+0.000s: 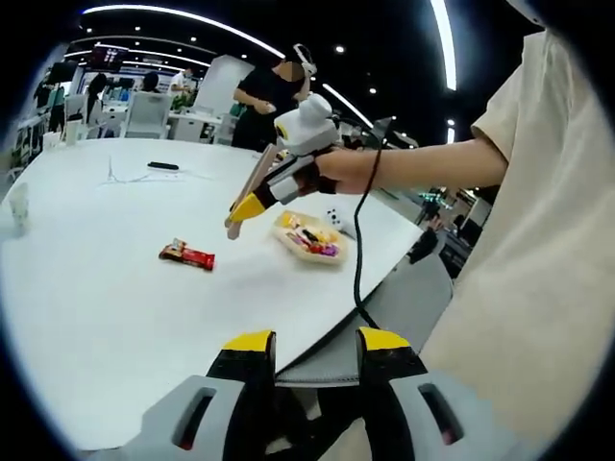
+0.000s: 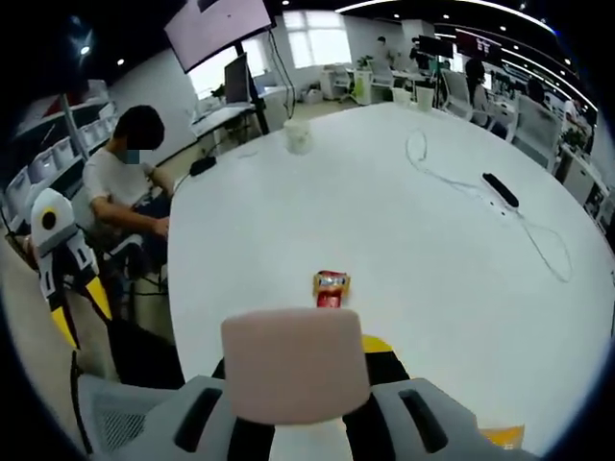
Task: Place the target food into the container with the food tongs after gripping and lifting it, then release it inside without dropping or visibly crushing the food.
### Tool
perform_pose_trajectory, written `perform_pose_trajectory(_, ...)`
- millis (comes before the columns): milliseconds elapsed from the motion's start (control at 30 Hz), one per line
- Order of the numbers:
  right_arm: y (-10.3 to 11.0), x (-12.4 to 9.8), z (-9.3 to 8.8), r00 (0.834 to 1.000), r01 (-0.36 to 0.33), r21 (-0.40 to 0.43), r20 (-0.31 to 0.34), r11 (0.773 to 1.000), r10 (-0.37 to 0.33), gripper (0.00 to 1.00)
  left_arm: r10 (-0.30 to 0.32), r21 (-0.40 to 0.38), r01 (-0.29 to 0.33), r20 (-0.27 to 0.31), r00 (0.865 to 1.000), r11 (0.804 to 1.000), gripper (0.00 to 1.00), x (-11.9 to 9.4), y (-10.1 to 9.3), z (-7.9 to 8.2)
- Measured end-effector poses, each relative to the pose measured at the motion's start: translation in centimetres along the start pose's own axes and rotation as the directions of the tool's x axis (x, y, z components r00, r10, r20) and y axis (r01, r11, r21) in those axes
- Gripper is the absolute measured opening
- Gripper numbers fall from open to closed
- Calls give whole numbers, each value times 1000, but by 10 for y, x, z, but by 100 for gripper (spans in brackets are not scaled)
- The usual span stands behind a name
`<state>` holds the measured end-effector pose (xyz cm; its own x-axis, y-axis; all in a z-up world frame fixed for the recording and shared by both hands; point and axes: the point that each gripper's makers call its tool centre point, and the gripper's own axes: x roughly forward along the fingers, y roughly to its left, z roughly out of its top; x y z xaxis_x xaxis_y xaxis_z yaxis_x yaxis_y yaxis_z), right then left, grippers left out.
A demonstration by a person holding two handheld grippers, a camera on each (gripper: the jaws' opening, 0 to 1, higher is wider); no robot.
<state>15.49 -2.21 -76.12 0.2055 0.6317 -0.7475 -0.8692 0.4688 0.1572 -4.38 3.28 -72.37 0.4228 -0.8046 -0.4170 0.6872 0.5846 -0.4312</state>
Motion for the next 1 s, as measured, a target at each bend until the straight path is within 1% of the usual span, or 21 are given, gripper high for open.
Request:
perform_pose_trajectory(667, 3, 15, 3, 1000, -15, -5, -11, 1000, 14, 23, 10, -21, -9, 6, 1000, 1000, 33, -1, 6, -1)
perform_pose_trajectory(767, 3, 16, 3, 999, -5, -54, -36, 999, 3, 23, 10, -25, -10, 7, 1000, 1000, 33, -1, 6, -2)
perform_pose_trajectory(1000, 2, 22, 7, 1000, -9, -44, -26, 999, 8, 23, 10, -30, -9, 4, 1000, 1000, 33, -1, 9, -3)
